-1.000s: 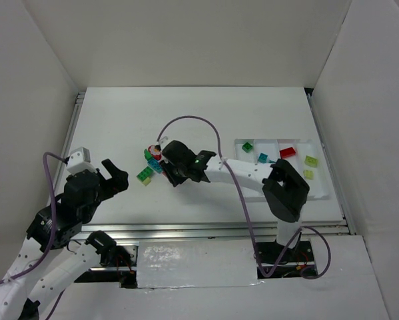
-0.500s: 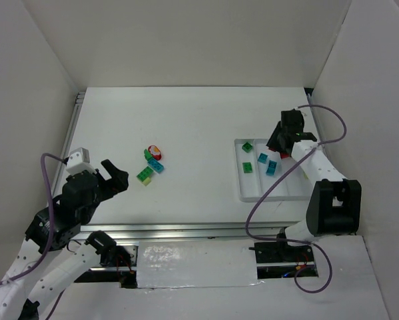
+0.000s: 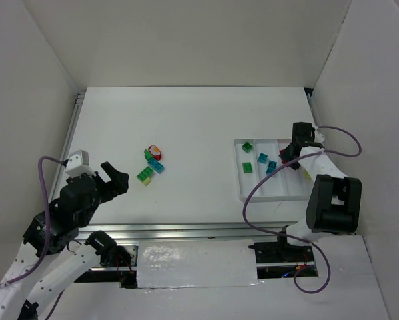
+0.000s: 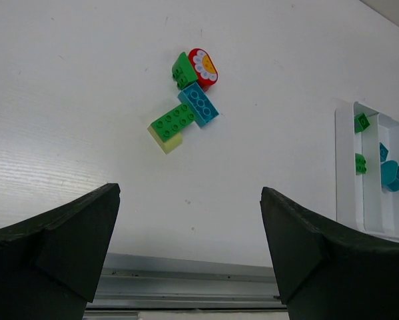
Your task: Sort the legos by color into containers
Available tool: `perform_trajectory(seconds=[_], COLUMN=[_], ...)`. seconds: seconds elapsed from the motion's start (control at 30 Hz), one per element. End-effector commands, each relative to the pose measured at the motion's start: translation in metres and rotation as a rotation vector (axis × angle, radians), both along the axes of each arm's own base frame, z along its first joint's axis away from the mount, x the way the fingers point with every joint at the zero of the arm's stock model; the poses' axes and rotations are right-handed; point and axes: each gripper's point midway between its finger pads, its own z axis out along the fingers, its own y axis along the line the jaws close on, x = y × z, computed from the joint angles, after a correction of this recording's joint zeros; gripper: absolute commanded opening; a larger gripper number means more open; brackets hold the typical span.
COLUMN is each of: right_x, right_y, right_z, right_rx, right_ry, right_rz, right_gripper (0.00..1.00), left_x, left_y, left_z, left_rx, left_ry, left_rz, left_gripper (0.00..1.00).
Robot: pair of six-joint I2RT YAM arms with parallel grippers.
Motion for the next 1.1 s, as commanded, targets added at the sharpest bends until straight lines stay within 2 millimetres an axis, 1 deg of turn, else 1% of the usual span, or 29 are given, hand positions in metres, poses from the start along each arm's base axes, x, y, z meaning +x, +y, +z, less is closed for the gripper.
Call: perform_trajectory(seconds=[0.0,0.03,0.13,0.2,0.23,0.27,0.3,0.33,0.37,0.4,0.53,0.57,0.6,0.63,0.67,0.7,0.73,0.77,0.8,0.83,0.87,0.9,0.93,0.97,1.0,1.03,1.07], right_x=[0.007,0.004,0.002,0.000,0.000,-0.002,-0.002,-0.002,-0.003,-0.002,0.001,0.001,0.002,0.009,0.013,0.016,0.016,0.021,0.020,0.019,0.021,0.021,0.014,0.004,-0.001,-0.005,-0.023], right_y=[-0.017,-0.016,-0.019,-0.021,-0.022,-0.024,-0.024,-0.024,-0.024,-0.024,-0.023,-0.021,-0.018,-0.007,0.008,0.018,0.051,0.068,0.085,0.126,0.154,0.179,0.220,0.264,0.293,0.317,0.354], right_z=[0.000,-0.006,-0.010,-0.012,-0.012,-0.012,-0.011,-0.009,-0.008,-0.005,0.005,0.009,0.014,0.021,0.037,0.048,0.057,0.081,0.092,0.103,0.119,0.128,0.129,0.133,0.137,0.118,0.125], right_rx=[-0.032,-0.021,-0.031,-0.040,-0.049,-0.053,-0.056,-0.056,-0.056,-0.056,-0.049,-0.042,-0.035,-0.023,-0.014,-0.033,-0.050,-0.070,-0.079,-0.086,-0.064,-0.044,-0.034,0.071,0.113,0.123,0.182], right_ry=[-0.012,0.002,0.010,0.022,0.026,0.031,0.030,0.027,0.027,0.017,-0.017,-0.028,-0.040,-0.078,-0.134,-0.163,-0.168,-0.225,-0.241,-0.271,-0.318,-0.350,-0.363,-0.389,-0.420,-0.378,-0.384], right_rz=[-0.079,-0.084,-0.092,-0.104,-0.110,-0.116,-0.116,-0.121,-0.121,-0.120,-0.114,-0.113,-0.104,-0.062,0.009,0.033,0.135,0.183,0.227,0.369,0.458,0.533,0.709,0.896,1.016,1.147,1.293], right_gripper=[0.04,0.06,0.10,0.19,0.38,0.42,0.43,0.56,0.62,0.63,0.73,0.74,0.74,0.74,0.73,0.74,0.74,0.74,0.76,0.80,0.86,0.87,0.87,0.91,0.91,0.90,0.89], left_x=[0.002,0.002,0.002,0.002,0.002,0.002,0.002,0.002,0.001,0.001,0.001,0.001,0.001,0.001,0.001,0.001,0.001,0.001,0.001,0.001,0.001,0.001,0.001,0.000,0.001,0.000,0.001], left_y=[-0.004,-0.004,-0.007,-0.007,-0.008,-0.009,-0.009,-0.009,-0.009,-0.009,-0.009,-0.008,-0.008,-0.008,-0.007,-0.007,-0.006,-0.005,-0.005,-0.004,-0.004,-0.002,-0.001,0.000,0.001,0.002,0.001], left_z=[0.011,0.012,0.012,0.012,0.012,0.012,0.012,0.012,0.012,0.012,0.012,0.012,0.012,0.012,0.012,0.012,0.011,0.011,0.011,0.011,0.011,0.011,0.011,0.010,0.010,0.010,0.010], left_rx=[-0.015,-0.017,-0.015,-0.014,-0.014,-0.012,-0.015,-0.015,-0.013,-0.015,-0.016,-0.017,-0.016,-0.017,-0.016,-0.019,-0.017,-0.016,-0.019,-0.019,-0.020,-0.021,-0.020,-0.022,-0.021,-0.020,-0.020], left_ry=[-0.050,-0.052,-0.053,-0.055,-0.053,-0.053,-0.054,-0.053,-0.052,-0.055,-0.055,-0.055,-0.054,-0.054,-0.055,-0.055,-0.051,-0.050,-0.050,-0.049,-0.049,-0.049,-0.048,-0.045,-0.046,-0.046,-0.046], left_rz=[-0.023,-0.026,-0.041,-0.047,-0.050,-0.053,-0.054,-0.054,-0.054,-0.054,-0.053,-0.051,-0.051,-0.049,-0.046,-0.041,-0.038,-0.031,-0.026,-0.023,-0.020,-0.010,-0.003,0.005,0.012,0.013,0.013], left_gripper=[0.99,0.99,1.00,0.99,1.00,1.00,1.00,0.99,0.99,0.99,0.99,1.00,1.00,1.00,0.99,0.99,0.99,0.99,0.99,0.99,0.99,0.99,1.00,0.99,1.00,0.99,0.99])
